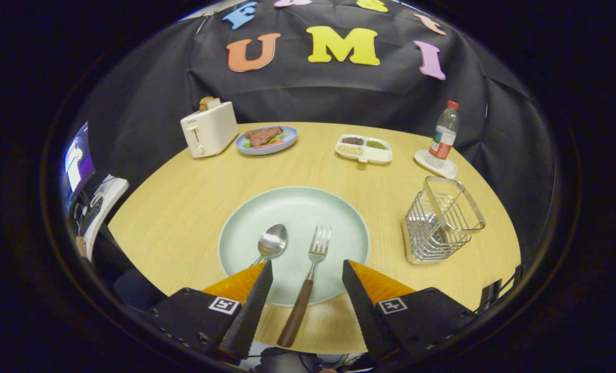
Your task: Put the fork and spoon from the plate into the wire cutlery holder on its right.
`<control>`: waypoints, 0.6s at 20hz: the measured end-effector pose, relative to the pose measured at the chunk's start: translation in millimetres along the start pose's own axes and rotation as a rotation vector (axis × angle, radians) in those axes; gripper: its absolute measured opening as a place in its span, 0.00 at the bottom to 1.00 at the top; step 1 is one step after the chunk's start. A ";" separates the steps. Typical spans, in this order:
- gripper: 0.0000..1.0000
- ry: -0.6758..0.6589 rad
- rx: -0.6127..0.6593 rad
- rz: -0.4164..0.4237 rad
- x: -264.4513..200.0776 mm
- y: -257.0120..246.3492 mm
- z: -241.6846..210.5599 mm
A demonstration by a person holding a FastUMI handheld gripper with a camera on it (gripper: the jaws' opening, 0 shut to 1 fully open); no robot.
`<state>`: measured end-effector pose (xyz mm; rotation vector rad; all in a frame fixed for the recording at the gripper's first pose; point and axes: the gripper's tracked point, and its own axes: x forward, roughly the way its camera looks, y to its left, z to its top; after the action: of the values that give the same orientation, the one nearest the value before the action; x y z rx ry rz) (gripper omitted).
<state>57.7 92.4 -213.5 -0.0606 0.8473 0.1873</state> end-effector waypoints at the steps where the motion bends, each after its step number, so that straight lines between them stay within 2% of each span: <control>1: 0.76 0.010 -0.001 -0.003 2.9 0.8 -1.6; 2: 0.72 0.021 0.000 -0.008 4.2 0.9 -6.0; 8: 0.31 0.111 0.072 0.007 12.3 6.4 -21.7; 10: 0.23 0.115 0.080 -0.013 16.0 3.6 -22.9; 12: 0.08 0.128 0.098 0.009 13.5 3.9 -22.9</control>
<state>48.8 95.2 -238.7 0.0227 0.9833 0.1510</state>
